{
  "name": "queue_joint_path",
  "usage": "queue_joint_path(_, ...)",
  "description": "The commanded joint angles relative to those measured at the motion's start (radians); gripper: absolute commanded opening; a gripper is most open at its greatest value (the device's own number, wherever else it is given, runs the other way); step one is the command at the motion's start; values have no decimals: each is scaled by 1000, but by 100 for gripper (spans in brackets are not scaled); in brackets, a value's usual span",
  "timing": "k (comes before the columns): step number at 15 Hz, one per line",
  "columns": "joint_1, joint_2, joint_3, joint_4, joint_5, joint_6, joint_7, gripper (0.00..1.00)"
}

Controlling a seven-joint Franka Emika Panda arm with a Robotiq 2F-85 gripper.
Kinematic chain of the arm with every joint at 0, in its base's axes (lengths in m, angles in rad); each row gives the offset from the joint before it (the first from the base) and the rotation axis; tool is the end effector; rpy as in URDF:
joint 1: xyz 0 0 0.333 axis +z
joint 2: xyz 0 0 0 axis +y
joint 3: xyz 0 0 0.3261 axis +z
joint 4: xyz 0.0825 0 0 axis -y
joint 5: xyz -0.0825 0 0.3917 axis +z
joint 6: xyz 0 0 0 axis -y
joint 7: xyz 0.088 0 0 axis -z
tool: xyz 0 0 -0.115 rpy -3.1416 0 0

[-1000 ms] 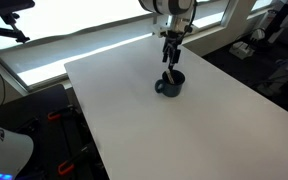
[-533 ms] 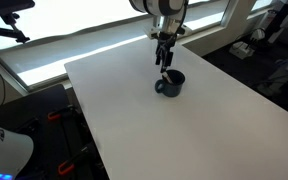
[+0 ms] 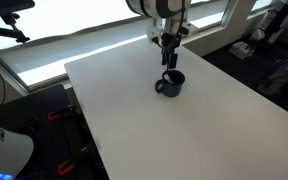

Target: Remove the marker from the cup

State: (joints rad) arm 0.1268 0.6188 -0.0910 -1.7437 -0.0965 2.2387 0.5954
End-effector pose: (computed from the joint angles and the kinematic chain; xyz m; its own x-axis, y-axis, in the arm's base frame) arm 0.6634 0.0248 0.2068 0.8842 -0.4657 -0.0374 -0.4535 -0.8748 0.1705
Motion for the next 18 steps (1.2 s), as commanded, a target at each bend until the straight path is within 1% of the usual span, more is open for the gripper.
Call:
queue_joint_path(1, 12, -66, -7, -79, 12, 21, 10, 100)
queue_joint_path(3, 15, -76, -11, -91, 6, 12, 16, 100)
queue_joint_path(6, 41, -80, -47, -96, -56, -12, 59, 100)
queue_joint_path(11, 82, -70, -107, -93, -211, -44, 142, 100)
queue_joint_path(14, 84, -63, -111, -85, -273, -60, 161, 100)
queue_joint_path(18, 74, -60, -96, -84, -303, -47, 141, 100)
